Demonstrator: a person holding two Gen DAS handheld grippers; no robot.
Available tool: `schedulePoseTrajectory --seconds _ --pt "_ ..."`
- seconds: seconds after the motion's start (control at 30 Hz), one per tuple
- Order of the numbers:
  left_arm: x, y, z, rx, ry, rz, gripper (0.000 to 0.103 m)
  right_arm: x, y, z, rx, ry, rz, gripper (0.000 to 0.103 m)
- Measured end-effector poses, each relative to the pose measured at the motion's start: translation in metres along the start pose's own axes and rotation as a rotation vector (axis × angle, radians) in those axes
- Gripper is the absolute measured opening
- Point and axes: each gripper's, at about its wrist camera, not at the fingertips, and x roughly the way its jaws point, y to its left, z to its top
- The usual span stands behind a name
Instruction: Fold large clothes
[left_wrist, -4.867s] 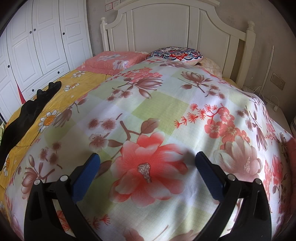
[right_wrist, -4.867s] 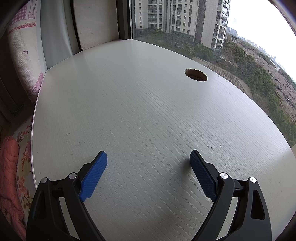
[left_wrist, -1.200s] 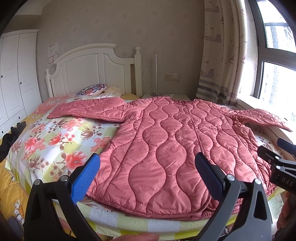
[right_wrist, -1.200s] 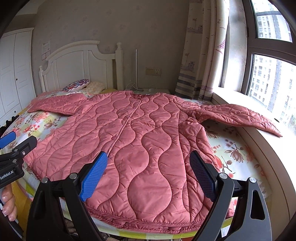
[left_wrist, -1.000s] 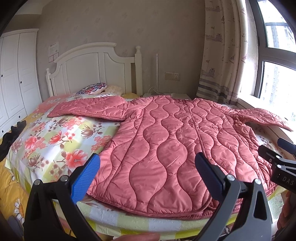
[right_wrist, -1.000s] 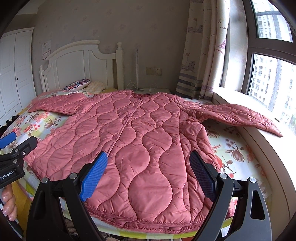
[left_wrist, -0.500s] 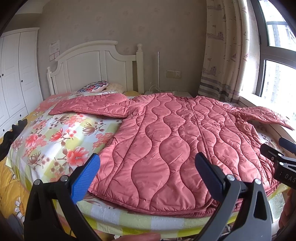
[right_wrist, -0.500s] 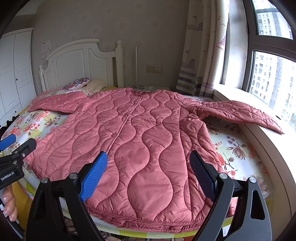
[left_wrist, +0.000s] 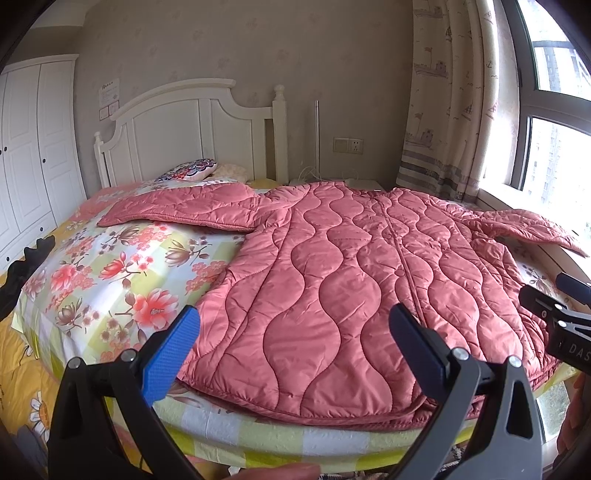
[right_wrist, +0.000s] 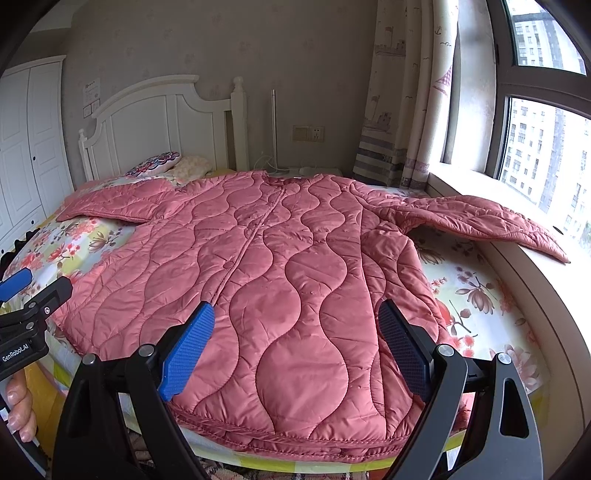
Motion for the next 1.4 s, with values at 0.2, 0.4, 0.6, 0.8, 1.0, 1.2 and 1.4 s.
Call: schedulePoseTrajectory --seconds 0.2,0.4,0.6,0.8,1.0,1.2,1.4 --pt "0.0 0.0 -0.001 0.001 0.001 0.001 0.101 0.0 -0.001 0.0 0.001 0.001 0.0 0.087" --pt "0.0 0.001 -0.002 0.001 0.002 0.001 0.101 0.001 0.0 -0.001 0.001 0.005 0.003 0.087" --pt "0.001 0.001 -0.002 0.001 0.003 0.0 0.101 0.002 0.0 -0.001 0.003 0.006 0.003 0.087" --pt "0.001 -0.001 0.0 0.001 0.003 0.0 0.101 0.002 0.002 -0.003 0.003 0.007 0.005 0.087" --pt "0.006 0.002 -0.005 0.01 0.016 0.004 0.101 0.006 0.003 -0.006 0.007 0.024 0.007 0.087" --pt "0.023 0.006 -0.011 0.012 0.055 0.026 0.101 0.019 -0.001 -0.011 0.024 0.064 0.009 0.087" --pt "0.028 0.007 -0.001 -0.003 -0.053 0.032 0.101 0.036 -0.004 -0.014 0.04 0.108 0.021 0.087"
